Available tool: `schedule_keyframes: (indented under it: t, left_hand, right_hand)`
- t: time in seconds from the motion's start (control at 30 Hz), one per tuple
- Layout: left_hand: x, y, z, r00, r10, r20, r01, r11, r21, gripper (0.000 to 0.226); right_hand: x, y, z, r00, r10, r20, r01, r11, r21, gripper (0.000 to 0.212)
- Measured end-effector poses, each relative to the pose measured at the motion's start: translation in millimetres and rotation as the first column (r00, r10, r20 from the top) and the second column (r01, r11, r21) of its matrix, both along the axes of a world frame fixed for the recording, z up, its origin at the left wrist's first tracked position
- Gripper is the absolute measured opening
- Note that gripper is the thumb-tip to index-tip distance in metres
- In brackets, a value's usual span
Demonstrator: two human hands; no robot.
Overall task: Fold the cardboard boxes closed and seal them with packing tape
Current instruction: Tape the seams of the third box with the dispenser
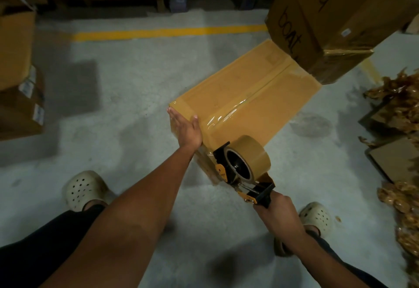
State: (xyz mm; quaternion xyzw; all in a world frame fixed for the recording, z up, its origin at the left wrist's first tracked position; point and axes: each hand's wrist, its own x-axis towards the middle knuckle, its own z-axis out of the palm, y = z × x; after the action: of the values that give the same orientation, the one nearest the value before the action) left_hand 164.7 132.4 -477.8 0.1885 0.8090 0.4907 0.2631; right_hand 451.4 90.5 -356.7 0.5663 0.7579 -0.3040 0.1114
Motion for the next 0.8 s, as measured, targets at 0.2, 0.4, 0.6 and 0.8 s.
schedule_keyframes:
  t: [0.2, 0.4, 0.6, 0.8]
  left_hand:
    - [16.6, 3.1, -4.5, 0.995, 0.083, -0.052, -0.084, 0.996, -0.017, 0.081]
    - [10.7, 7.6, -14.6, 0.993, 0.085, -0.080, -0.088, 0.996, -0.026, 0.080]
    - [23.3, 5.4, 12.5, 0.974, 0.117, -0.196, -0.161, 0.960, -0.227, 0.084]
    - [89.9, -17.2, 4.3, 0.953, -0.110, -0.281, 0.069, 0.986, -0.152, 0.088]
  right_hand:
    - [13.3, -0.1, -4.1, 1.000, -0.011, 0.017, 0.011, 1.000, -0.018, 0.017]
    - [26.2, 0.3, -4.0, 0.999, -0.003, 0.048, 0.004, 1.000, -0.025, 0.019]
    - [24.3, -0.8, 0.0, 0.999, -0.008, 0.049, 0.008, 1.000, -0.007, 0.020]
    - [30.2, -5.8, 0.8, 0.999, -0.028, 0.021, 0.028, 0.999, -0.026, 0.016]
